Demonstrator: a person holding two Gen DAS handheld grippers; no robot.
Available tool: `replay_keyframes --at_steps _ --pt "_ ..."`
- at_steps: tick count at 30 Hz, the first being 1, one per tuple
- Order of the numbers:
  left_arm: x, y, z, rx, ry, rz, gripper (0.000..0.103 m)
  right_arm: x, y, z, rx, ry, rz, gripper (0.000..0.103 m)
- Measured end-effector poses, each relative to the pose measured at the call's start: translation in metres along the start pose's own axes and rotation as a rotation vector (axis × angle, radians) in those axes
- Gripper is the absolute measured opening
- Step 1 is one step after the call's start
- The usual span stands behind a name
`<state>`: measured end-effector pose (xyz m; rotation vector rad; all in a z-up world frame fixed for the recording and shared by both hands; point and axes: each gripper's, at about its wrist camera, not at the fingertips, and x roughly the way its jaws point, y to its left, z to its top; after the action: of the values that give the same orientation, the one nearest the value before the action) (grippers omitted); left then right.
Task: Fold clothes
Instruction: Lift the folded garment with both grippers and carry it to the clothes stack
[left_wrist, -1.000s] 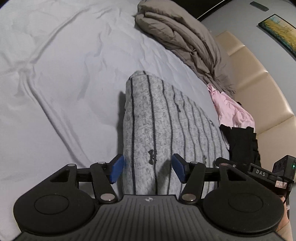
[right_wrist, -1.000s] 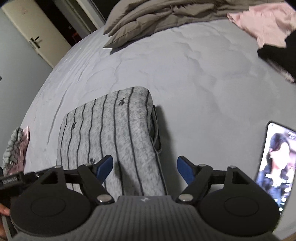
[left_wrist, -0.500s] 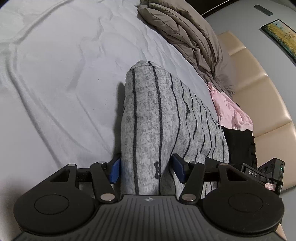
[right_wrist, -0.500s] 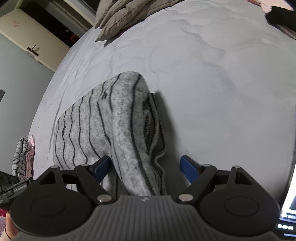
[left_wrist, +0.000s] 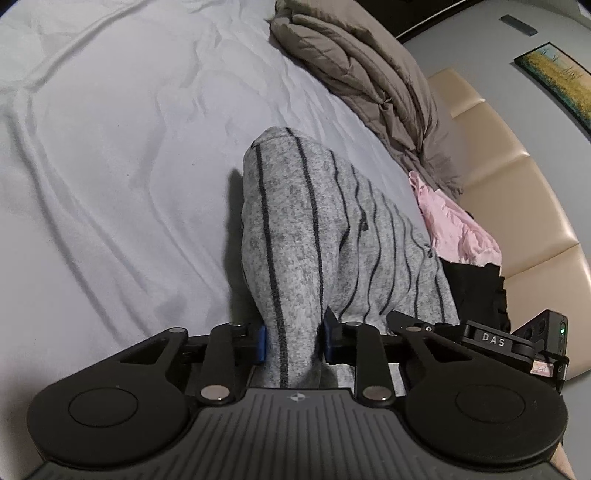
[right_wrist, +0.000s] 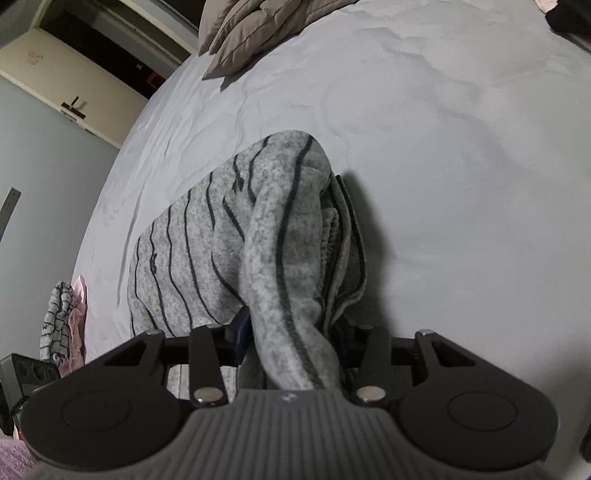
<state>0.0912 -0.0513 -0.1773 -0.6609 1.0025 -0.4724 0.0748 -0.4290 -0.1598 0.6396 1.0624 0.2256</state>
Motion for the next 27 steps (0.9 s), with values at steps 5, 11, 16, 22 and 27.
replay_keyframes --at_steps 5,11,16,22,27 --pt "-0.018 -0.008 0.001 0.026 -0.024 0.000 0.022 -0.011 0.009 -0.002 0.000 -0.026 0.026 0.037" --pt "-0.058 -0.008 0.005 0.057 -0.079 0.018 0.021 -0.010 0.036 -0.007 -0.014 -0.025 0.096 0.036" --pt "-0.098 -0.007 0.007 0.077 -0.126 0.041 0.021 -0.007 0.072 -0.009 -0.040 -0.016 0.155 0.036" --pt "-0.155 -0.001 0.019 0.098 -0.187 0.087 0.022 0.001 0.128 -0.011 -0.095 -0.003 0.229 0.036" --pt "-0.198 0.006 0.032 0.109 -0.231 0.137 0.021 0.015 0.175 -0.015 -0.128 0.017 0.279 0.036"
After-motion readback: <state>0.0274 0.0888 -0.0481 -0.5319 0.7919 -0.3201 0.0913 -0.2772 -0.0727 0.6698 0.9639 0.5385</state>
